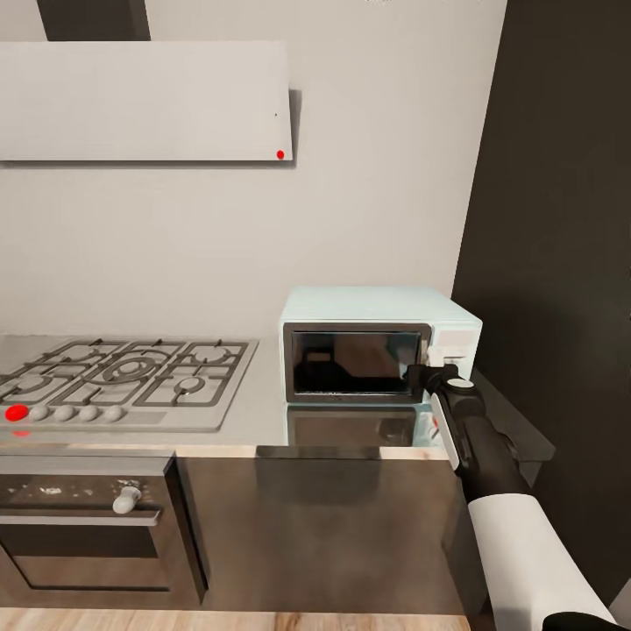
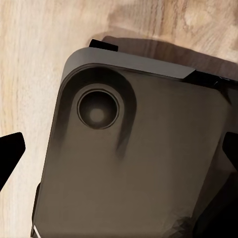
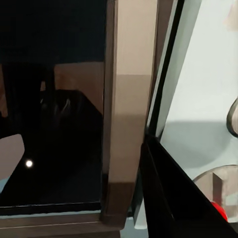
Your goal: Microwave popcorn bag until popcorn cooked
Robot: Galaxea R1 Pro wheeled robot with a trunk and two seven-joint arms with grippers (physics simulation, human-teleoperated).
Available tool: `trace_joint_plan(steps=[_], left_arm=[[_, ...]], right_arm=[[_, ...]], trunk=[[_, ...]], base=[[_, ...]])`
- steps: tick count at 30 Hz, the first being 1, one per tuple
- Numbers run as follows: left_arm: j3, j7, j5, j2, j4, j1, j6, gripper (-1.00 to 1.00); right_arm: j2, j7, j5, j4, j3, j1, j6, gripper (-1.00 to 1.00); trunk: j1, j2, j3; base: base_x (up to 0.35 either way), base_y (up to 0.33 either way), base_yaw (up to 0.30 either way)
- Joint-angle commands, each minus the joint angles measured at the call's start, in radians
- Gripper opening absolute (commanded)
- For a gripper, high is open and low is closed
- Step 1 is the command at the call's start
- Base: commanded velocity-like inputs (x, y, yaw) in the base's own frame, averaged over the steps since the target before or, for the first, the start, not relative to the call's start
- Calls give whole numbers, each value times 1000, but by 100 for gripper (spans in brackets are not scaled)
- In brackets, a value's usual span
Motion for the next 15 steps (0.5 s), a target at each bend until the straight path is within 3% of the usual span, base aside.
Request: trace_joint_plan(steps=[1, 15], left_arm=[[1, 0, 4, 0, 0, 0, -2, 100], [1, 5, 4, 0, 0, 0, -3, 100]], right_arm=[[1, 7, 2, -2, -2, 0, 5, -100], [1, 5, 4, -2, -2, 0, 6, -100]], trunk=[[0, 0, -1], [0, 0, -1]], base=[[0, 0, 0], [-62, 0, 0]])
